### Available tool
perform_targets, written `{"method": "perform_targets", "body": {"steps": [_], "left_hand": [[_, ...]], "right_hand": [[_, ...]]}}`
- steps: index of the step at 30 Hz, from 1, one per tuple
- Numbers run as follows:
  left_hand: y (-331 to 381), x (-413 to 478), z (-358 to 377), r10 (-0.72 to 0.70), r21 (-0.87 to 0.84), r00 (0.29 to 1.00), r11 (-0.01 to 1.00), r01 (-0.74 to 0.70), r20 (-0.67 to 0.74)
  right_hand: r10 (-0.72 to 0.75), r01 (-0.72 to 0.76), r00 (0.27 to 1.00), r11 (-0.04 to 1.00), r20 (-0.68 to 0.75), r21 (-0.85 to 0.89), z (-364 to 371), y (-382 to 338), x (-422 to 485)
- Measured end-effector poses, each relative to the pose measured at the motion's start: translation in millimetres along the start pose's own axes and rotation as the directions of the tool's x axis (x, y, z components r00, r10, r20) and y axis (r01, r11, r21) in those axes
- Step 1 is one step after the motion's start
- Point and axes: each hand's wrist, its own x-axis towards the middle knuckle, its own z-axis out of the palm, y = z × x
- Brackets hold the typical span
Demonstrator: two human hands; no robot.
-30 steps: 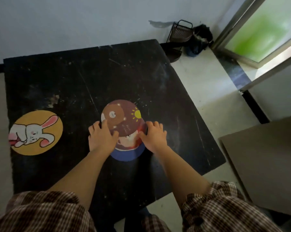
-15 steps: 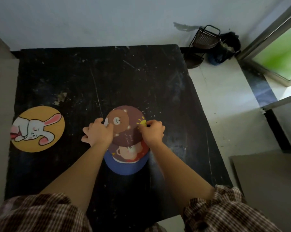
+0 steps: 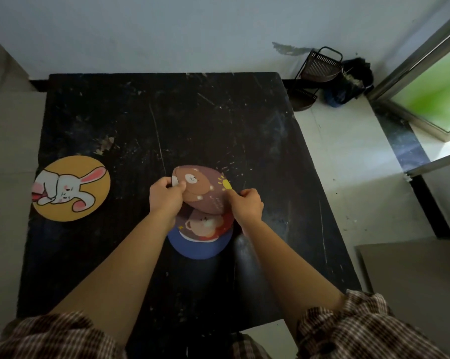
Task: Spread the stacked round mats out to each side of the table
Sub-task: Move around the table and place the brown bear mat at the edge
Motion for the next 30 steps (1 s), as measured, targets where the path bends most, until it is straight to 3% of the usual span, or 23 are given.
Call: {"method": "perform_targets", "body": {"steps": [6,12,15,18,21,26,30], "left_hand": [[-30,-38,-21,-0.100,-0.261,0.974,0.953,0.152,0.201],[-71,-77,-66,-0.160,-0.092,0.900,0.972,0.214,0.405],[-97,-90,-86,-0.244,0.037,0.831,0.964,0.262,0.500],[-121,-95,-98,-0.283,0.059,0.853,0.956,0.286,0.438],[-139,-100,-104,-0.272,0.170,0.872,0.961,0.221,0.407],[-153,-115,-107,-0.301,0.423,0.841,0.901,0.096,0.450],[-155,-121,-102,-0.296,0.474,0.849,0.878,0.062,0.437]], "right_hand": [[0.152,-0.223,0.964,0.910,0.220,0.349,-6,26,-46],[0.235,-0.335,0.941,0.756,0.245,0.562,-20,61,-87],[0.202,-0.273,0.959,0.838,0.197,0.473,-23,79,-103],[0.155,-0.234,0.965,0.875,0.212,0.423,-30,100,-118],[0.143,-0.228,0.962,0.889,0.231,0.398,-36,120,-129],[0.174,-0.235,0.963,0.914,0.204,0.331,-47,142,-139],[0.177,-0.209,0.975,0.940,0.137,0.271,-50,147,-134]]}}
